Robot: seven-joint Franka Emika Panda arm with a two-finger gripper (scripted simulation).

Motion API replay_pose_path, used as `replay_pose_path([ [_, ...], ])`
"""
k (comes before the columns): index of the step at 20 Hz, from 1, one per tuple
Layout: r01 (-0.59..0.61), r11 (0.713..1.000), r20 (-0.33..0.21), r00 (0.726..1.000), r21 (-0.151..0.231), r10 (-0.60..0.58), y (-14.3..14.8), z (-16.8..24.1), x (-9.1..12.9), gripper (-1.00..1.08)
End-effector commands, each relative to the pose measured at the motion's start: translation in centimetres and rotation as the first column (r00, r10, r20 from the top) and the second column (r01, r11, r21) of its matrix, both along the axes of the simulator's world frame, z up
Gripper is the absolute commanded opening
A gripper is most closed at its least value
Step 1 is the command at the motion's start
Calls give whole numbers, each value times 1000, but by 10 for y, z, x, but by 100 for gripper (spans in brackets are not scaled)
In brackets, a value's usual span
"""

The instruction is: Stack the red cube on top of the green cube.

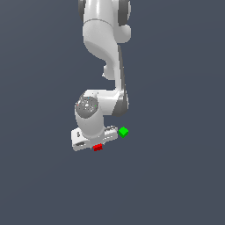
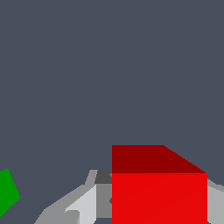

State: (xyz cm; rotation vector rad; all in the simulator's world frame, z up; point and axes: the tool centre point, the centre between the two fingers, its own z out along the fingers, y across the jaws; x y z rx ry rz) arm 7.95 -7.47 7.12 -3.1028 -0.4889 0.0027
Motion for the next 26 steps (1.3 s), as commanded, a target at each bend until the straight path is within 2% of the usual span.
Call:
replay_pose_path([
  [1, 0, 1000, 1, 1000, 0, 0, 0, 19, 0, -100],
  [8, 0, 1000, 1, 1000, 0, 0, 0, 47, 1, -100],
  [16, 0, 1000, 3, 1000, 0, 0, 2, 47, 0, -100],
  [26, 0, 1000, 3, 1000, 0, 0, 31, 35, -23, -100],
])
